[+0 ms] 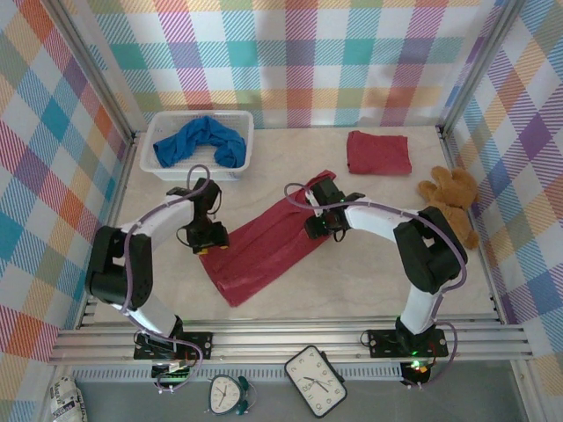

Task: Fold and stack the tank tops

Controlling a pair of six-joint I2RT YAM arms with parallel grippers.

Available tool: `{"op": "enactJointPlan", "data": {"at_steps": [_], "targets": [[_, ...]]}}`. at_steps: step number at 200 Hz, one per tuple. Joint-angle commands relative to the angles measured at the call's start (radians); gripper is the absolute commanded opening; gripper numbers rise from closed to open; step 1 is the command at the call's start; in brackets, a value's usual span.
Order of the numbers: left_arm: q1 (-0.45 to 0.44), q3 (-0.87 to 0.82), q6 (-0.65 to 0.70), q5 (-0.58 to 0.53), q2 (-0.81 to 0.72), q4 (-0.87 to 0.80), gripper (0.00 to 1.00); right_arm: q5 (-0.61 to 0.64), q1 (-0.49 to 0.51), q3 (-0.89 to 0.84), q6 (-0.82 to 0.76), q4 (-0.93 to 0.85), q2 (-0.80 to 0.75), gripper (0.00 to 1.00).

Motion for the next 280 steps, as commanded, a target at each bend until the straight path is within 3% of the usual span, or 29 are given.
{"op": "enactJointPlan", "data": {"at_steps": [1,25,55,108,171,217,246,269,280], "targets": [[0.022,-0.004,0.025,-0.070,-0.040,-0.072,0.56,-0.085,0.028,0.012,-0.081,0.012,-0.073,0.58],[0.090,-0.066,0.035,0.007,-0.056,-0.028,0.59,-0.204,0.127,-0.030,0.013,0.076,-0.139,0.60],[0.117,-0.114,0.036,0.049,-0.043,0.010,0.59,-0.195,0.312,-0.041,0.119,0.128,-0.159,0.61],[0.135,-0.139,0.027,0.118,0.039,0.098,0.49,-0.183,0.578,0.088,0.103,0.159,0.021,0.62],[0.136,-0.145,0.032,0.115,0.062,0.101,0.35,-0.119,0.695,0.269,0.023,0.083,0.226,0.62],[0.129,-0.147,0.035,0.118,0.064,0.098,0.24,0.012,0.743,0.377,-0.033,-0.062,0.343,0.61],[0.121,-0.143,0.036,0.127,0.056,0.095,0.13,0.033,0.745,0.390,-0.037,-0.116,0.358,0.48],[0.106,-0.125,0.035,0.133,0.038,0.075,0.06,-0.003,0.735,0.370,-0.036,-0.086,0.317,0.21],[0.095,-0.109,0.035,0.130,0.027,0.054,0.05,-0.009,0.731,0.346,-0.032,-0.052,0.279,0.14]]}}
